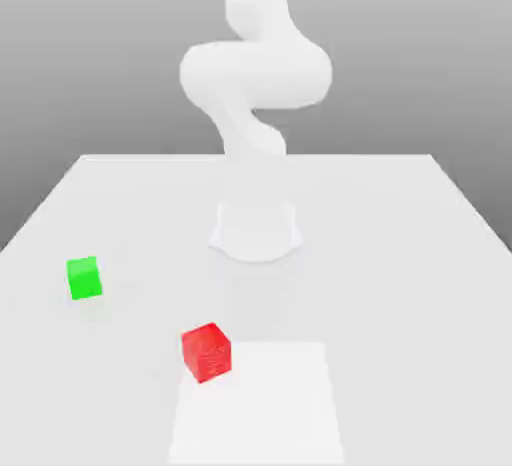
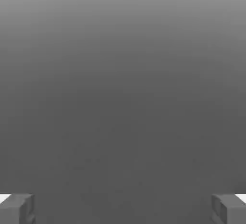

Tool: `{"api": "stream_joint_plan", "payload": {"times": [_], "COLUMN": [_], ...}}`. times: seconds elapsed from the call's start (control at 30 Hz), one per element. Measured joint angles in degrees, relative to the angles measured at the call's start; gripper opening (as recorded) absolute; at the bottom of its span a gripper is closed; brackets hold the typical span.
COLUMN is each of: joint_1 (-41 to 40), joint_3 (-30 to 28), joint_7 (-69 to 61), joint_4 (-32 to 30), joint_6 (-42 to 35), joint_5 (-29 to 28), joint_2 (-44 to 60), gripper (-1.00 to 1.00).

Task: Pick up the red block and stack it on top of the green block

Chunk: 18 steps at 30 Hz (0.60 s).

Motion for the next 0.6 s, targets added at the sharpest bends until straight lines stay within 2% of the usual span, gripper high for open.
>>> {"api": "stream_joint_plan", "payload": {"times": [0.4,0.6], "joint_1": [4.38,4.35], "joint_3": [-11.09,-14.30], "joint_7": [-23.61,-36.91], "joint_4": [-18.61,-27.99], "joint_6": [16.24,26.60], "joint_5": [-1.32,-1.49], "joint_2": [23.34,38.35], "gripper": [0.00,0.00]}}
